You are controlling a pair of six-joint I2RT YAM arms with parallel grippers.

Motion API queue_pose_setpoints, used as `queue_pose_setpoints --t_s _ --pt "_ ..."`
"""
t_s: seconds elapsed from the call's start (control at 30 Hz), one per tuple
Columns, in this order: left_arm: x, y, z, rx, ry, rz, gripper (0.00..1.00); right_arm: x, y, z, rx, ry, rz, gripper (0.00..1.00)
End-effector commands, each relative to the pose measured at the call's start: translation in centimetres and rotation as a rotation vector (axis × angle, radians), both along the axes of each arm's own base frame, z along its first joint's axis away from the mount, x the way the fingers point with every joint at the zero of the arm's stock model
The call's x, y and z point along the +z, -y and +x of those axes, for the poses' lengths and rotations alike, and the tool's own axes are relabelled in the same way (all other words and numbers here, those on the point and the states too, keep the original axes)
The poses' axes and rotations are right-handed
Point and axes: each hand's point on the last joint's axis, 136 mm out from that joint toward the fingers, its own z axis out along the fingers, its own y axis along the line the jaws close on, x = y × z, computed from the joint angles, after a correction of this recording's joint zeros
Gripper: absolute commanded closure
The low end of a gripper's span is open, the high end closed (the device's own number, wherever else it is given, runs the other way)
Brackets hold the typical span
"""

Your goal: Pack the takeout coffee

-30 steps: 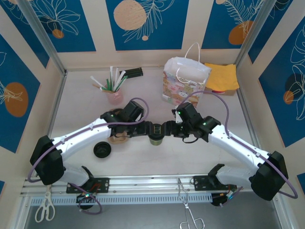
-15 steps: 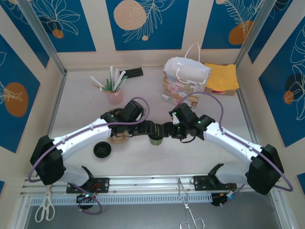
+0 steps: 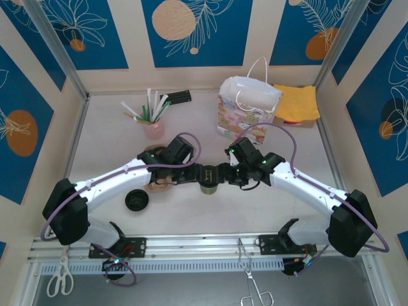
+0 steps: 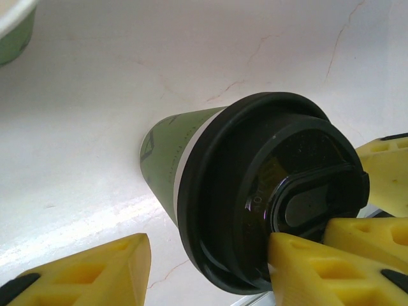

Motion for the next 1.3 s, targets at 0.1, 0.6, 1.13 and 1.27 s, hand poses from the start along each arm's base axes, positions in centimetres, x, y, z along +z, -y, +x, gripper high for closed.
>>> queue_pose_setpoints --t_s 0.1,0.6,1.13,1.27 --pt "-1.9 -1.0 -0.8 -0.007 -0.025 0.064 0.5 0.1 -0.4 -0.4 0.033 -0.007 0.005 0.37" --pt "-3.6 -1.7 -1.6 -0.018 -0.058 0.1 0.51 -1.8 -0.1 -1.0 0.049 -0.049 -0.035 0.4" --pt "-3.8 -2.0 -1.9 -0.028 -0.064 0.109 0.52 -2.6 0.4 -1.7 0.064 -0.072 -0.062 0.4" --pt "-3.9 -2.1 -2.1 -0.031 -0.064 0.113 0.52 -2.8 0.5 -2.0 0.069 -0.08 -0.068 0.4"
